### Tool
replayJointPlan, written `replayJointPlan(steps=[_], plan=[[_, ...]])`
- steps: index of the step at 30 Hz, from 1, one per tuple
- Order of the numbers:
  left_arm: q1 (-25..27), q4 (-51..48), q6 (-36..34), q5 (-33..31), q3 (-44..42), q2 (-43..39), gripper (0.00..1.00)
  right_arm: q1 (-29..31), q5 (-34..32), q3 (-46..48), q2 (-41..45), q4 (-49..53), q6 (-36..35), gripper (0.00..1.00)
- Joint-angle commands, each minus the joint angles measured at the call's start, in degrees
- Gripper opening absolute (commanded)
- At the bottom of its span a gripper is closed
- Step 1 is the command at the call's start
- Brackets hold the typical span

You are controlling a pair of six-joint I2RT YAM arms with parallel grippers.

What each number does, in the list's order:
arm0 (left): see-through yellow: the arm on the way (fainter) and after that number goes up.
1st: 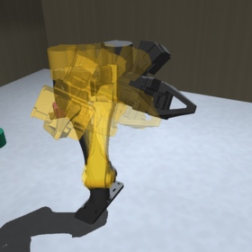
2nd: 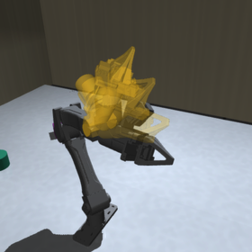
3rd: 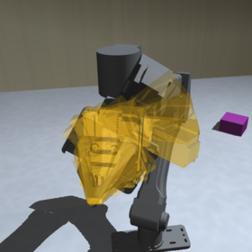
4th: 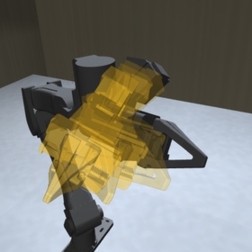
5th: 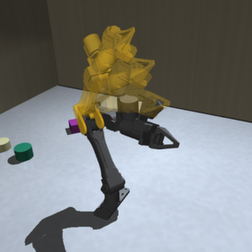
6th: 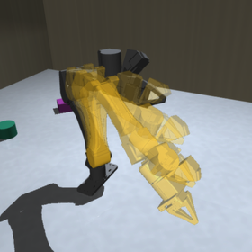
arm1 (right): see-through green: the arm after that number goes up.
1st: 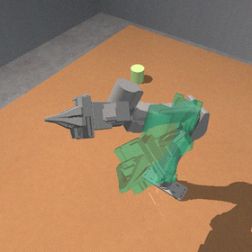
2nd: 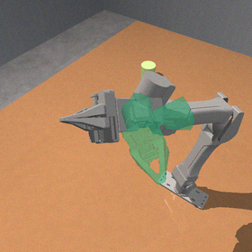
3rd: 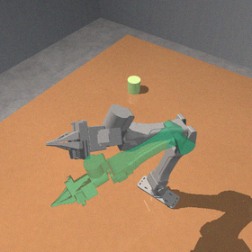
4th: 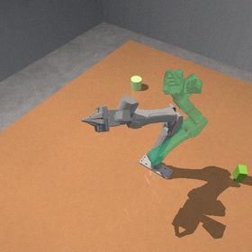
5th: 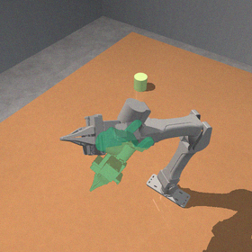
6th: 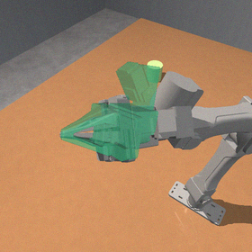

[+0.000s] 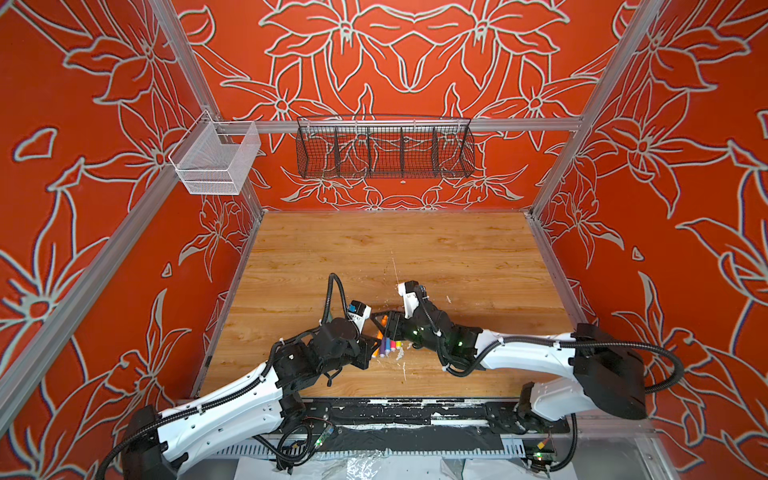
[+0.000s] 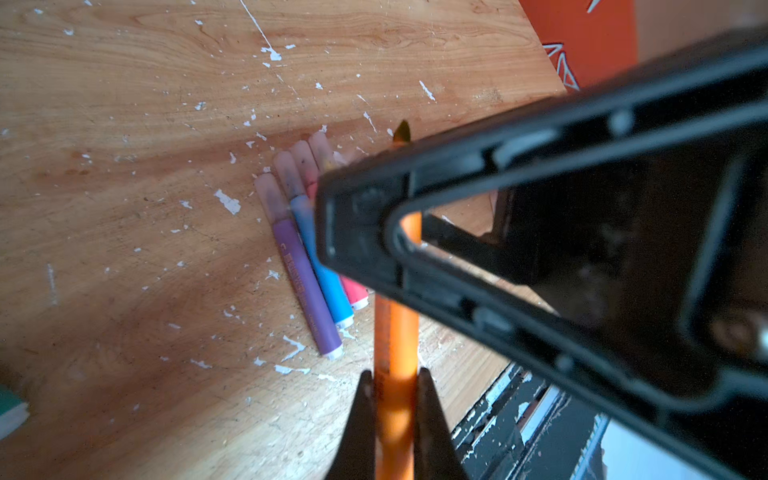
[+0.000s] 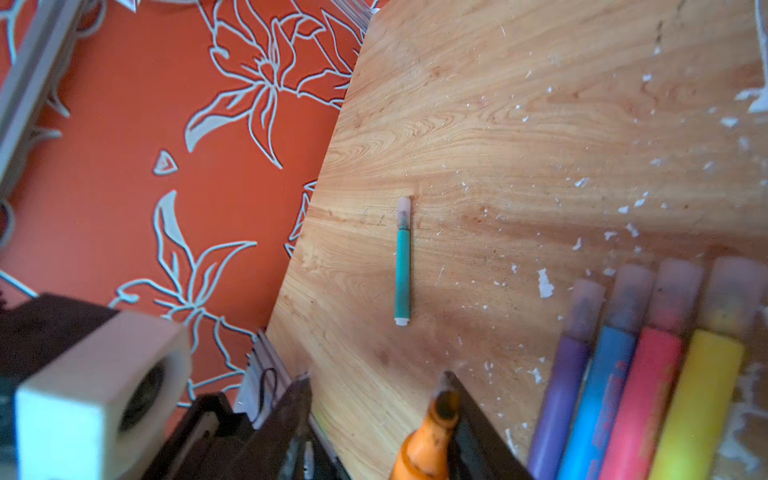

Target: Insert the pens into the pen caps

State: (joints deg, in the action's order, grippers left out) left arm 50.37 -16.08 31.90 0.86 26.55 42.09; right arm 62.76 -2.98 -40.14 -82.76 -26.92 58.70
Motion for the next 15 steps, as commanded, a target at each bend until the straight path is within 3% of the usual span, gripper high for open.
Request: replayJointPlan(steps=[1,4,10,15], plan=[[0.5,2.9,-1.2,1.0,0.2,-0.7,0.00,0.6,-0.2,-0.6,-1.4,-2.7,2.3,0.35],[0.5,3.2,-1.0,0.4,0.3,-0.2,0.00,0.8,0.1,-0.8,-2.4,-3.3,3.2,0.21],[0.5,4.6,-0.9,-0.2,0.6,1.1,0.00,1.0,0.0,-0.6,-3.7,-5.0,4.8,0.11],[0.5,5.8,-0.8,-0.4,0.7,2.4,0.20,1.1,-1.2,0.3,-2.4,-5.9,5.3,0.04]])
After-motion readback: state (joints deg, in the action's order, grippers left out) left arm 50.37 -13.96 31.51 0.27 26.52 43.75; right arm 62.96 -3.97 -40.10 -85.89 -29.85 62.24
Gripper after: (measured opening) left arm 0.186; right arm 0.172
